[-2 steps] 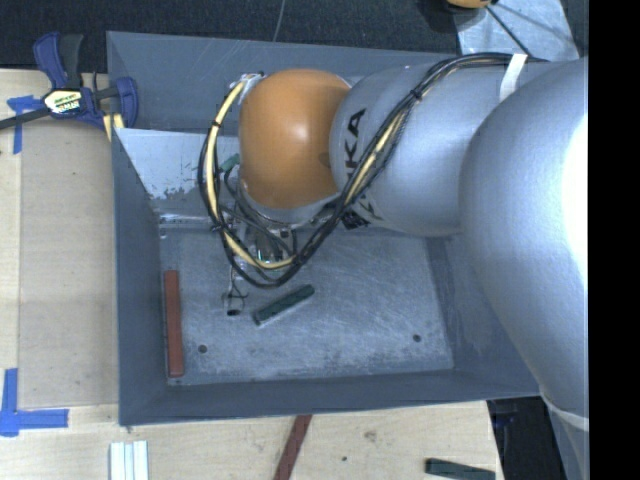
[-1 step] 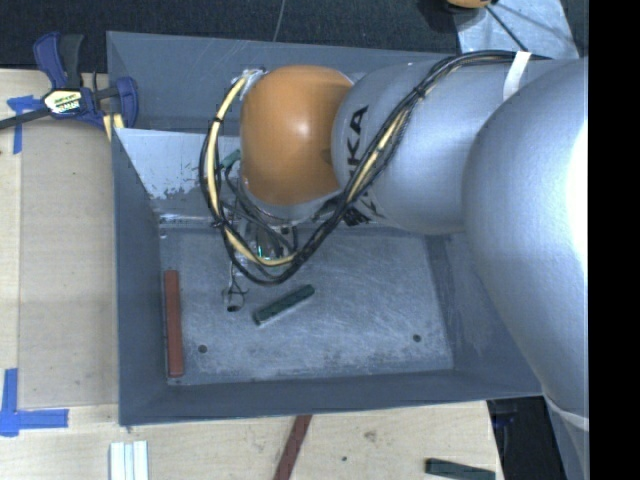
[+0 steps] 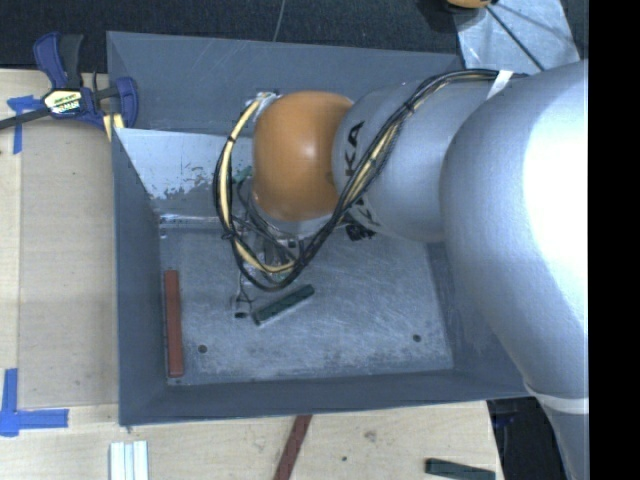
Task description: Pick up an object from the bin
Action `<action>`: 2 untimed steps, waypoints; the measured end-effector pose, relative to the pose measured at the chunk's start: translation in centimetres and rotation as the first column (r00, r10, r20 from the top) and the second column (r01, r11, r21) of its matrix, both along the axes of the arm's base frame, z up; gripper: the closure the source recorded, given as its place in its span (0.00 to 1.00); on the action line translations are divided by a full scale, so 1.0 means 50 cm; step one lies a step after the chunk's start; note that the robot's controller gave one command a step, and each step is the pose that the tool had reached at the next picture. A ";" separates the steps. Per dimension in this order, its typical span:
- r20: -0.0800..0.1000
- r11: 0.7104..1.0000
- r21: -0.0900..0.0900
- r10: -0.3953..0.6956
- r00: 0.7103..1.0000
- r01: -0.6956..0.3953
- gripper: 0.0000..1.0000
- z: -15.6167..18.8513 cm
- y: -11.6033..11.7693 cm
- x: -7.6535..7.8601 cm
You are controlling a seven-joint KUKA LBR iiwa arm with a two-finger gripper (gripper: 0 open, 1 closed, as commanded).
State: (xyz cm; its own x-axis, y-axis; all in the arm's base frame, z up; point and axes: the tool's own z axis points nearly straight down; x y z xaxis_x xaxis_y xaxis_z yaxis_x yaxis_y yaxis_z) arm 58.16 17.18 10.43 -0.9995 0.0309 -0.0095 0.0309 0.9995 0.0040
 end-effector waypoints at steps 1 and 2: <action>-0.013 0.995 -0.004 0.095 0.995 -0.095 0.00 -0.058 -0.042 -0.021; -0.007 0.993 -0.003 0.119 0.993 -0.119 0.00 -0.064 -0.111 -0.069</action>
Offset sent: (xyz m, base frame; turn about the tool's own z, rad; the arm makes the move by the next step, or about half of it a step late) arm -0.0470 -0.0698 -0.0343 -0.0861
